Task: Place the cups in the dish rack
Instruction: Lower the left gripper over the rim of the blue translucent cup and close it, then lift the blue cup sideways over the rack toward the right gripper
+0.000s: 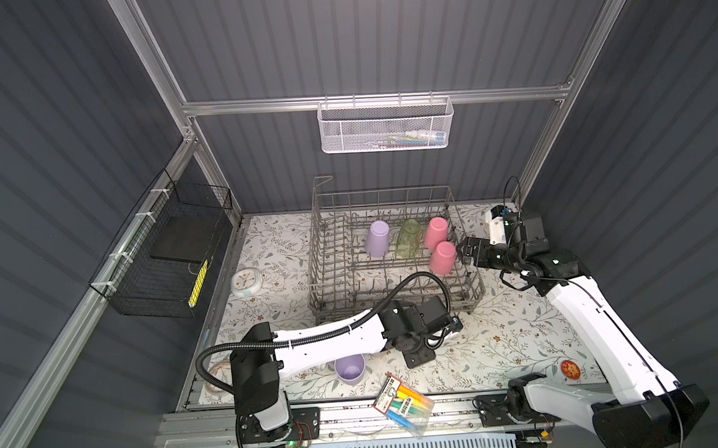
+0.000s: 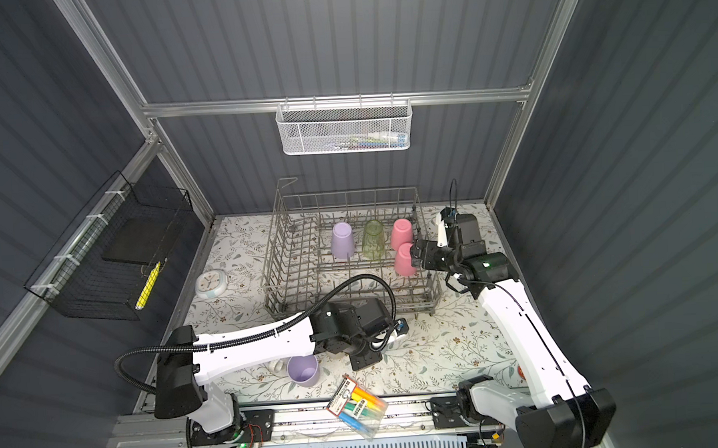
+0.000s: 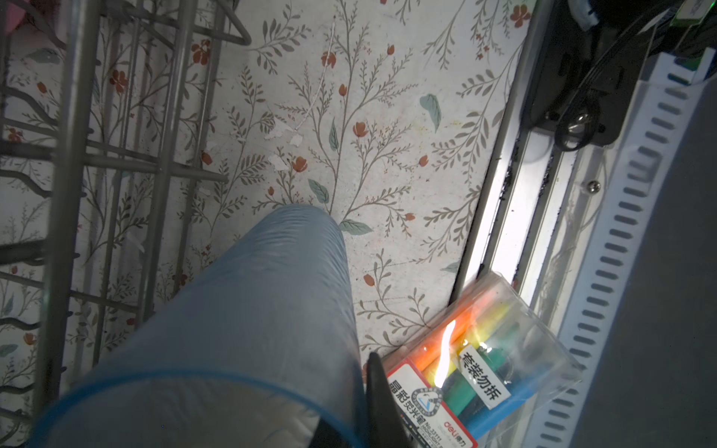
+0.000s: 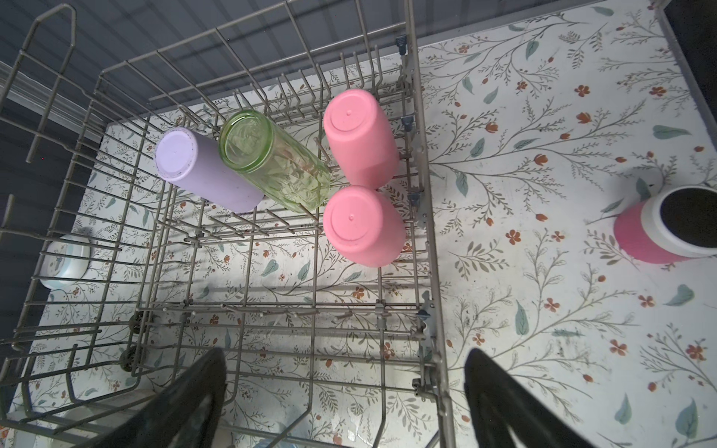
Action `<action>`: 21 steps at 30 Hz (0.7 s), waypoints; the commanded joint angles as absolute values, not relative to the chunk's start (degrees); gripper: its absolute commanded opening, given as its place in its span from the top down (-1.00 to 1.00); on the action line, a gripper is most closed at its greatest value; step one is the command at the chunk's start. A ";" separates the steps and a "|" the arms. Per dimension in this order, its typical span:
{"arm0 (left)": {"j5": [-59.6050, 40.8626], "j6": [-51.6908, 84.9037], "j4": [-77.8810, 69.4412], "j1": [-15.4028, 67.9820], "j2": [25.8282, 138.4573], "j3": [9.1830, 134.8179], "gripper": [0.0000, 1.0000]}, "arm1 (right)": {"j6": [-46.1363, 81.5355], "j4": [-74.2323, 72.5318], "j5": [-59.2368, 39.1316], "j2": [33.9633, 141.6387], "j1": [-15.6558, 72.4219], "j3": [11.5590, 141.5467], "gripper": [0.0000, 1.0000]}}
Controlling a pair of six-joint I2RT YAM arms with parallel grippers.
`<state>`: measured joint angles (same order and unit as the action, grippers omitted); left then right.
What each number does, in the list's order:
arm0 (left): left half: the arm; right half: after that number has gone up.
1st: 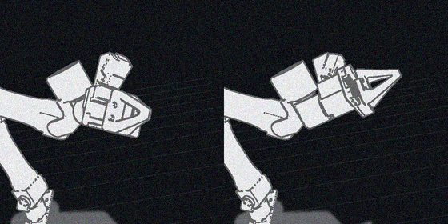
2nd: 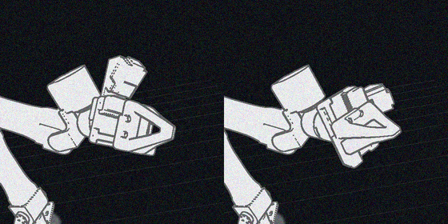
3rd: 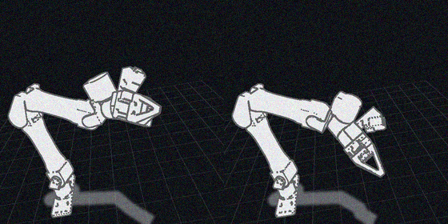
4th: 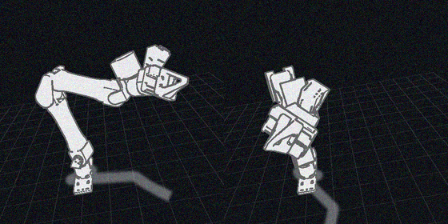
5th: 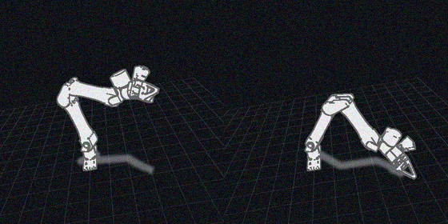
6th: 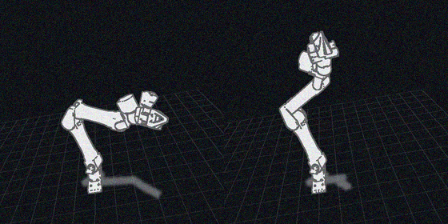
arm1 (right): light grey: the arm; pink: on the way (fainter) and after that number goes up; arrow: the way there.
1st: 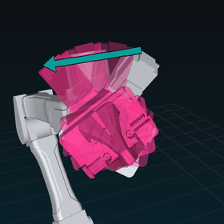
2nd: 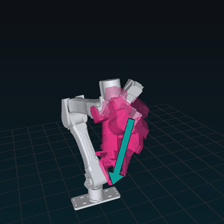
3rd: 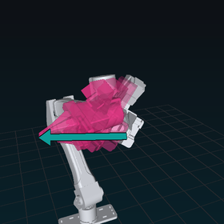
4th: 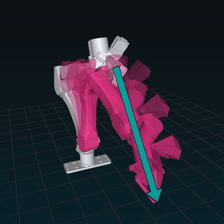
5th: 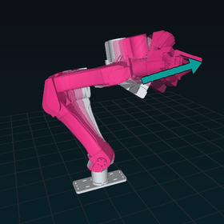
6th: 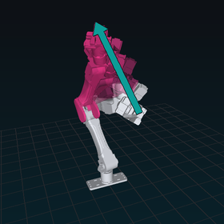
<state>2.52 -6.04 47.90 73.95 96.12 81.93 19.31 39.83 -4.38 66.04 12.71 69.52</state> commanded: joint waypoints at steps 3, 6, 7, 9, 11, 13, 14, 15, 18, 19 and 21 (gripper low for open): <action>-2.77 -7.32 45.37 74.27 90.03 84.43 1.00 | 20.45 38.15 -7.58 64.91 12.12 70.49 -0.91; -5.42 -6.87 40.89 74.25 85.09 83.03 1.00 | 20.89 37.53 -9.40 64.50 11.79 70.49 -0.91; -5.92 -6.69 39.02 74.27 83.21 82.36 1.00 | 20.99 37.40 -10.23 64.44 11.57 70.65 -0.91; -7.03 -6.44 35.90 74.17 79.85 81.48 1.00 | 21.23 36.94 -12.39 62.33 11.19 70.67 -0.91; -8.71 -5.86 32.89 73.67 76.46 78.55 1.00 | 21.82 36.10 -15.51 61.52 10.53 70.67 -0.91; -11.33 -4.93 29.84 72.24 73.60 77.06 1.00 | 22.51 34.72 -18.56 60.56 9.92 70.33 -0.91; -13.43 -4.19 27.88 70.91 72.07 76.04 1.00 | 22.96 33.82 -21.90 60.04 9.57 69.99 -0.92; -15.67 -3.29 26.08 69.37 70.75 74.83 1.00 | 23.38 33.09 -23.80 59.65 9.29 69.86 -0.92; -25.32 0.83 18.23 62.88 66.58 70.18 1.00 | 24.22 31.43 -29.39 58.85 8.46 69.66 -0.92; -27.22 2.04 15.48 61.19 65.10 68.47 1.00 | 24.51 31.10 -30.76 58.75 8.35 69.60 -0.92; -29.45 3.47 11.44 58.34 62.89 65.85 1.00 | 25.01 30.49 -32.02 58.24 8.04 69.18 -0.93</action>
<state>-21.23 -0.43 21.43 61.32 65.71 68.40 23.68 32.93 -26.17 58.89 8.47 69.54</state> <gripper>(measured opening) 0.084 0.961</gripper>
